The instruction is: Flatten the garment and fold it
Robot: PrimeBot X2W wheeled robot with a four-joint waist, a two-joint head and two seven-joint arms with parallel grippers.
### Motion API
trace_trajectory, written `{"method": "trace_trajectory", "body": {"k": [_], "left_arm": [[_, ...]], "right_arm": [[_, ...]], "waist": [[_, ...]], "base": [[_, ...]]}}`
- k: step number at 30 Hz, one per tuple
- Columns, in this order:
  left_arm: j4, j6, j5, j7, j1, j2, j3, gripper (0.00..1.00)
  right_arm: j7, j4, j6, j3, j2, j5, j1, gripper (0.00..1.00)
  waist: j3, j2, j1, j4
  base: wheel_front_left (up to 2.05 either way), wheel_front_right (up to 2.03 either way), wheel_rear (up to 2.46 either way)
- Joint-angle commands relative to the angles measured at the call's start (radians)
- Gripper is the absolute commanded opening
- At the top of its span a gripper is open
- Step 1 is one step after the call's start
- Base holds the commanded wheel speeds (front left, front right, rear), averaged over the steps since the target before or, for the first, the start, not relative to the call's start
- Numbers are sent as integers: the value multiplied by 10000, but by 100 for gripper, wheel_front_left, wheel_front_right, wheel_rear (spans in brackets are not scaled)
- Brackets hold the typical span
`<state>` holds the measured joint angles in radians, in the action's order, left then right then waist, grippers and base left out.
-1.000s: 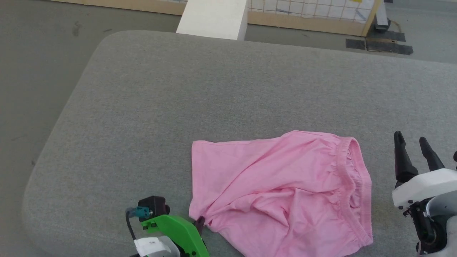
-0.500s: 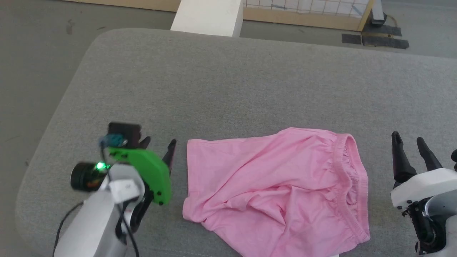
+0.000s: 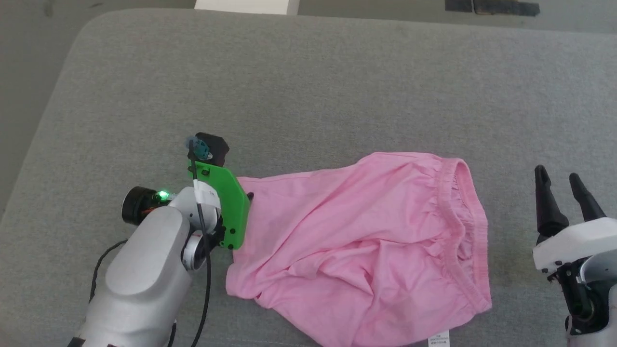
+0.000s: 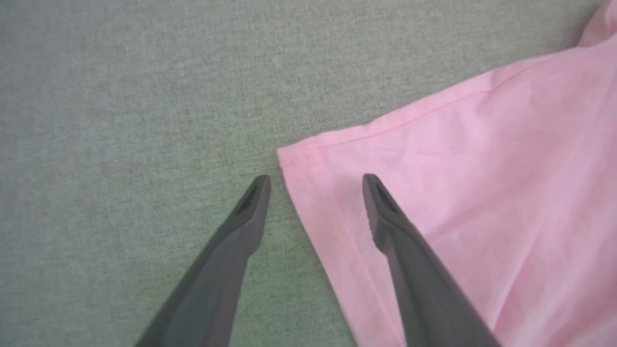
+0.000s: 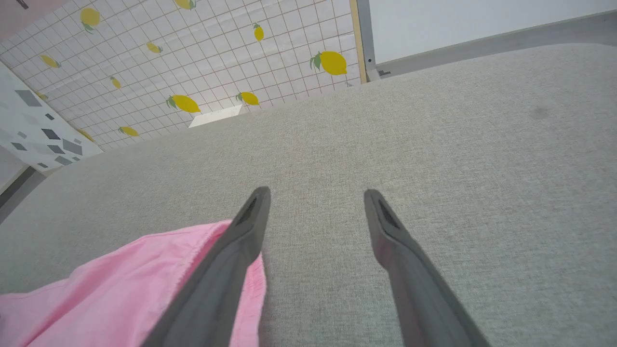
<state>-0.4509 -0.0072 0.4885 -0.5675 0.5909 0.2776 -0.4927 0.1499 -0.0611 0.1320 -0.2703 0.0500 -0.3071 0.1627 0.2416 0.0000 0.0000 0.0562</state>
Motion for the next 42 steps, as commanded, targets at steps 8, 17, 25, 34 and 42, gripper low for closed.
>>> {"method": "trace_trajectory", "body": {"k": [8,17,25,34,42], "left_arm": [[-1126,-27,434,-47,36,-392,-61,80],[-846,170,1109,2504,-497,-798,978,0],[1308,868,1384,4043,-1902,-1049,1623,0],[2963,1226,1363,3883,-2553,-1151,1406,0],[3323,1308,1384,3879,-2696,-1182,1318,0]], "right_arm": [[27,102,-13,-22,3,47,205,100],[571,238,-13,593,3,268,357,100],[4078,-49,-13,2352,433,1273,1684,100],[5852,-1239,-13,3312,1099,2154,2971,100],[5952,-2007,-13,3601,1429,2160,3030,100]], "waist": [[297,0,0,-244],[150,0,0,-256],[303,0,0,-164],[783,0,0,303],[899,0,0,407]], "base": [[0,0,0],[0,0,0],[0,0,0],[0,0,0],[0,0,0]]}}
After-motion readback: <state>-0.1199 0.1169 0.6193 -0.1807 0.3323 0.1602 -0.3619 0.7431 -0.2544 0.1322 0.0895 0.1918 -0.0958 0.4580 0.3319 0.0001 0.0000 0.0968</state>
